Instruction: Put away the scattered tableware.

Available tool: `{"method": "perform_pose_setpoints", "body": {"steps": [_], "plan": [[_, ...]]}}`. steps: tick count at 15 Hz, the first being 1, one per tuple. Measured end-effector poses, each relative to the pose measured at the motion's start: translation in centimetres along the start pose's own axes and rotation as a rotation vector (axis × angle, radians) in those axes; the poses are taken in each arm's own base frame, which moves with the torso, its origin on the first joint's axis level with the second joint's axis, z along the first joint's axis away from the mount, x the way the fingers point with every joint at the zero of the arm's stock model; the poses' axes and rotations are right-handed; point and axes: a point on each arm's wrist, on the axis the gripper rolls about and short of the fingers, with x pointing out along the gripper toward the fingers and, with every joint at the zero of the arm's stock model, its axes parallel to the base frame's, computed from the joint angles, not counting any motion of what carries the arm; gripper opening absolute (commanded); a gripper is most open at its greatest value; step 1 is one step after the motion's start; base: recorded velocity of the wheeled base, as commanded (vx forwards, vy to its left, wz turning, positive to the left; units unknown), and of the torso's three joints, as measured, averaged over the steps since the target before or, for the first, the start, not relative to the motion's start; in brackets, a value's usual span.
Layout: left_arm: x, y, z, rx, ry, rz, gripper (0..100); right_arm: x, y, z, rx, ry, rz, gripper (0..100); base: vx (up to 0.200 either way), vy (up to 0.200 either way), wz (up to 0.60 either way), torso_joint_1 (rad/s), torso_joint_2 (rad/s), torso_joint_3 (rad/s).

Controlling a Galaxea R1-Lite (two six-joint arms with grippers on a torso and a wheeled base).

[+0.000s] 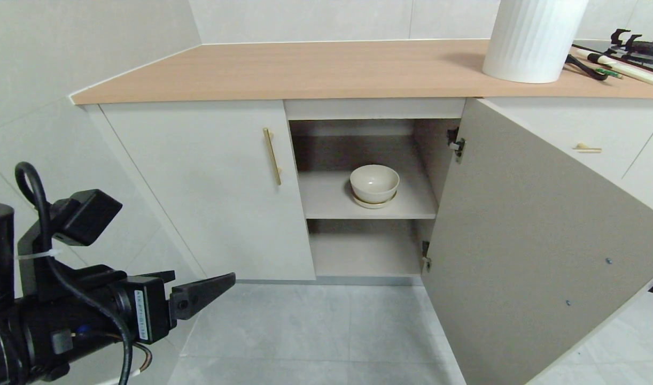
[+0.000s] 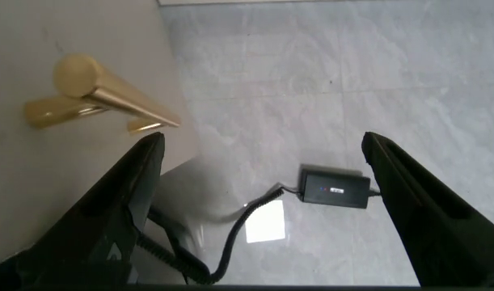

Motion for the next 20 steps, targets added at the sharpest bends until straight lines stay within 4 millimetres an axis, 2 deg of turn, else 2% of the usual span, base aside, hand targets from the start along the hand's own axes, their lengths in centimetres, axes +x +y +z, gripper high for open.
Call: {"method": "perform_pose_setpoints", "body": {"steps": [9,14,17,20], "plan": [[0.0,0.0,0.0,0.0,-0.001,0.001,100,1.8,-0.6,0.7,0.036,0.006,-0.038,100,0.0,0.0,0.0,0.0,0.0,0.0],[0.0,0.0,0.1,-0.003,-0.004,0.002,100,2.7,0.2,0.9,0.08,-0.063,0.128,100,0.0,0.0,0.0,0.0,0.0,0.0],[-0.1,0.0,0.3,-0.008,-0.015,0.0,100,3.2,2.0,1.0,0.134,-0.092,0.224,100,0.0,0.0,0.0,0.0,0.0,0.0],[-0.2,0.0,0.6,-0.012,-0.045,-0.001,100,4.1,5.7,0.9,0.141,-0.118,0.383,100,0.0,0.0,0.0,0.0,0.0,0.0]]}}
